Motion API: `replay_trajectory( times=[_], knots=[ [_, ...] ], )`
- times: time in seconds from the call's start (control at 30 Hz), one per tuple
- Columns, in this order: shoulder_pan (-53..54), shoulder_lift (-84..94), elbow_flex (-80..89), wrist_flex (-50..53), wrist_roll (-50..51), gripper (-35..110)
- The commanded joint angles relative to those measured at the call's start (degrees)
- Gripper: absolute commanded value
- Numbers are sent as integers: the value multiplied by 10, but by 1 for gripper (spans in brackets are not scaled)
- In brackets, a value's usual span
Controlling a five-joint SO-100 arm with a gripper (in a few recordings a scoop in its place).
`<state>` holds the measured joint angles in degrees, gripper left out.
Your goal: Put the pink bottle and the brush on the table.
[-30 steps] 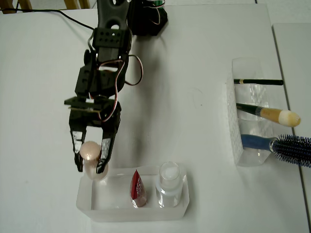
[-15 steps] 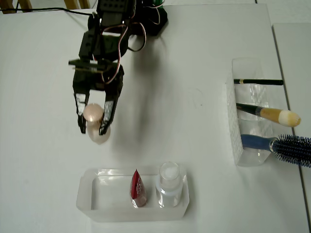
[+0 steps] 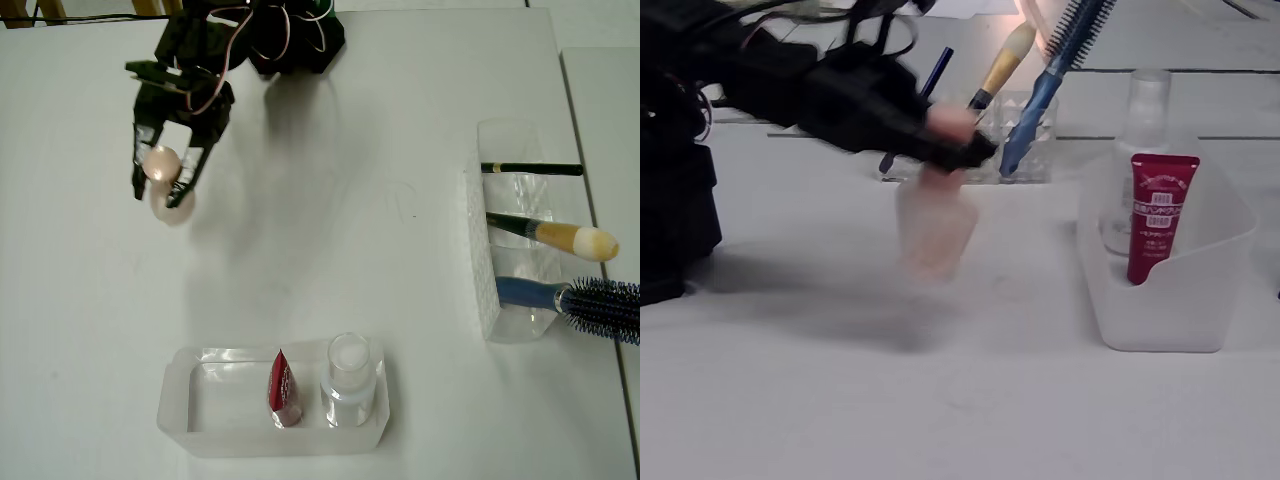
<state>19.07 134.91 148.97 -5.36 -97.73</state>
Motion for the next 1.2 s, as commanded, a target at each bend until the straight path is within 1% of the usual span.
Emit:
replay_trajectory(
  times=[0.0, 0.23, 0.57, 0.83, 1.17],
  knots=[
    [28, 59, 33, -33, -20, 0],
    [109, 133, 123, -42, -41, 0],
    [231, 148, 149, -50, -45, 0],
    [298, 135, 153, -51, -37, 0],
    [359, 65, 155, -104, -6, 0]
  ],
)
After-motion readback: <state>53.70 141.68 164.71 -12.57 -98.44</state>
